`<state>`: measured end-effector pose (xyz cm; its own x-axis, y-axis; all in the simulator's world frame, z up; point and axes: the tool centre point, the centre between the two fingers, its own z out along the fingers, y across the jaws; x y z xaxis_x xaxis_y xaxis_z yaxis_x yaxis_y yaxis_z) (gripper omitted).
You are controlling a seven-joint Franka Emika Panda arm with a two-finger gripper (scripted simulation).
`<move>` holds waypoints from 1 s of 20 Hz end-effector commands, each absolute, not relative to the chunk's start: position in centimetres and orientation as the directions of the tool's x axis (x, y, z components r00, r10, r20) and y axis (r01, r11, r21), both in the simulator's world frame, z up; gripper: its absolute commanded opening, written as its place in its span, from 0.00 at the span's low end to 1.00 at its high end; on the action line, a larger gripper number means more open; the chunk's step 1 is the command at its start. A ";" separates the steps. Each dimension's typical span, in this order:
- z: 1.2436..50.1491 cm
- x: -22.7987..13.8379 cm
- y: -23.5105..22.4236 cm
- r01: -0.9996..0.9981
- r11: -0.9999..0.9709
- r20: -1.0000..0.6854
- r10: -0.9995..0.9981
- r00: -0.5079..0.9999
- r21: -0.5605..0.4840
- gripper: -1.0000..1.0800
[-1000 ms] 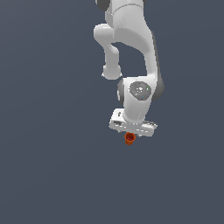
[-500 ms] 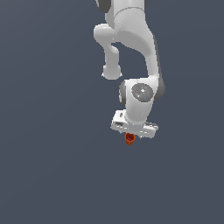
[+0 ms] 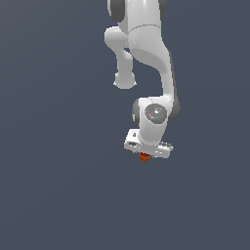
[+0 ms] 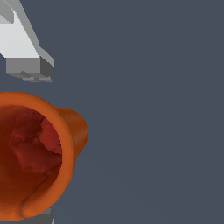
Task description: Pick up the object and move it to a goal position.
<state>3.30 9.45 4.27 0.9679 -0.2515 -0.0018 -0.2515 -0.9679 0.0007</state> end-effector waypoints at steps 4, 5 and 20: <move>3.8 3.5 9.5 -0.252 -0.968 0.000 -0.252 0.968 0.000 0.00; 3.8 3.5 9.5 -0.252 -0.968 0.000 -0.252 0.968 0.000 0.00; 4.3 3.1 9.1 -0.252 -0.968 0.000 -0.252 0.968 0.000 0.00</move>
